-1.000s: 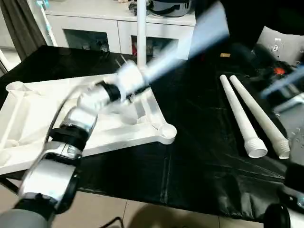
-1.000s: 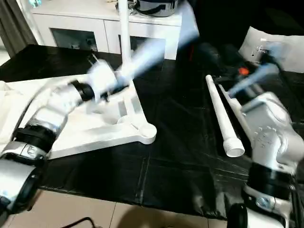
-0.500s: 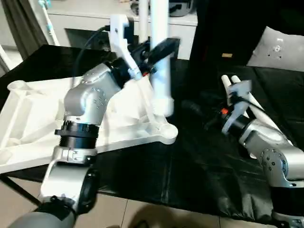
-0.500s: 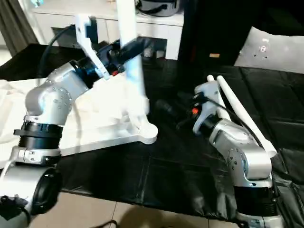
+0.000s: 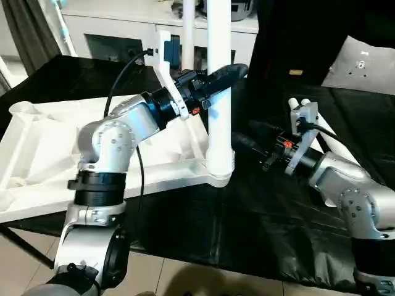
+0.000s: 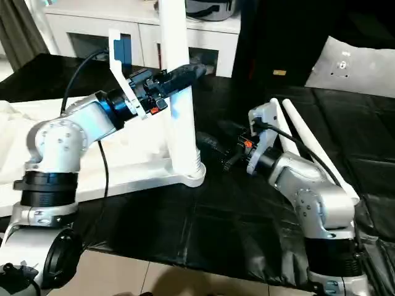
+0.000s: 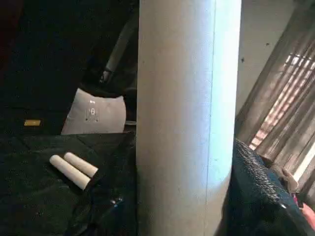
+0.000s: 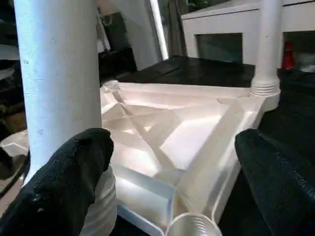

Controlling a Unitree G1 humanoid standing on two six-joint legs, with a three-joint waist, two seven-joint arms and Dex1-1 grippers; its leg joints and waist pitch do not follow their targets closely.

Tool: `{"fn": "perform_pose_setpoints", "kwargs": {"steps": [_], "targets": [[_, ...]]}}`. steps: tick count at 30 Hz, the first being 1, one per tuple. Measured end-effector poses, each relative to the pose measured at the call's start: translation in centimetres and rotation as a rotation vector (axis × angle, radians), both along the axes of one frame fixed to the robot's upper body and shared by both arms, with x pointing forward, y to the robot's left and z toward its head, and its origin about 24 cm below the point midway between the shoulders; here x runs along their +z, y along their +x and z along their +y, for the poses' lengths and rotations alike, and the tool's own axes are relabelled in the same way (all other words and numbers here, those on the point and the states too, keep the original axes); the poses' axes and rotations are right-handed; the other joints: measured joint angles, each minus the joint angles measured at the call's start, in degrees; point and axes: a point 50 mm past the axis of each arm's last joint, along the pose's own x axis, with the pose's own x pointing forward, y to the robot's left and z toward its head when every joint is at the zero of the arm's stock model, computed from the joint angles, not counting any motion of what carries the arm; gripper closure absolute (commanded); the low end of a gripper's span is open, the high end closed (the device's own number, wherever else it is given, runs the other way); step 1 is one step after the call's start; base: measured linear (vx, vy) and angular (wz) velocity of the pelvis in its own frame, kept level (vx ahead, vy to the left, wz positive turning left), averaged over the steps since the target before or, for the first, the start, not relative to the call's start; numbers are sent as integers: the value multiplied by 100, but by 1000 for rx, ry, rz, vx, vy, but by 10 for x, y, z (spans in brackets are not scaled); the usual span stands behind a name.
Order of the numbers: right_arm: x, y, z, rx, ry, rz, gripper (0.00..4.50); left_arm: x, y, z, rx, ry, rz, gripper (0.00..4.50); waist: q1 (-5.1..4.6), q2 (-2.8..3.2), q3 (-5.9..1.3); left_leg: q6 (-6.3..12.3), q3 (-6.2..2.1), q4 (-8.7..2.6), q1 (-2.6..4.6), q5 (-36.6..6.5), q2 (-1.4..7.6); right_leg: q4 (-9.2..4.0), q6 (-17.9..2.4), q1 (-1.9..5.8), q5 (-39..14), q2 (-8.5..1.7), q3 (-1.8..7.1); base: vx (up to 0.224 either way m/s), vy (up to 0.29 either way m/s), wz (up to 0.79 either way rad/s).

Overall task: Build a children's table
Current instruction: Insert table leg to table base

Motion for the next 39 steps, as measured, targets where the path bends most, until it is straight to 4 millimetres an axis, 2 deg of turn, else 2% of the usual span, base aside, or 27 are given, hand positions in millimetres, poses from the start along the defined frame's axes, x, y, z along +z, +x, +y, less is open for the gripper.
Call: {"fn": "perform_pose_setpoints", "kwargs": {"steps": [5,10,16,22,29,31,34,39], "targets": [[-1,0,5,15,-36,13,0,1,-2,-4,49,52,-28,267,10,-5,0,-1,-1,1,2,1,0,1,4,2,-1,0,0,0,0,0],[-12,-2,25,32,-47,52,0,-13,-1,-10,178,177,-79,267,-2,-5,0,-2,-7,-1,-2,0,0,-5,13,-2,-2,0,-2,0,0,0],[-10,-6,45,64,-27,44,0,-22,1,-19,308,284,-161,267,26,-7,0,1,-12,0,0,-2,-1,-20,21,-4,1,0,-1,0,0,0],[-12,-4,45,10,-21,66,0,-18,5,-14,456,296,-244,267,15,-7,0,1,-12,-3,-2,-2,-1,-20,22,-2,2,0,-1,0,0,0],[-17,2,55,-76,12,113,0,-28,3,-19,516,282,-219,267,-23,-8,0,0,-13,-2,-3,-1,0,-18,22,-4,2,0,-1,0,0,0],[-20,4,61,-92,14,130,28,-29,0,-24,510,277,-222,267,-47,-8,0,0,-14,-2,-4,-2,0,-19,22,-4,2,0,0,0,0,0],[-21,5,73,-86,16,135,38,-35,-5,-31,499,275,-208,267,-89,-9,0,0,-14,-3,-5,-2,0,-19,22,-4,2,0,0,0,0,0],[-26,9,81,-111,8,161,82,-37,-7,-35,504,279,-213,267,-138,-10,0,0,-15,-3,-7,-2,0,-20,22,-3,2,0,0,0,0,0]]}}
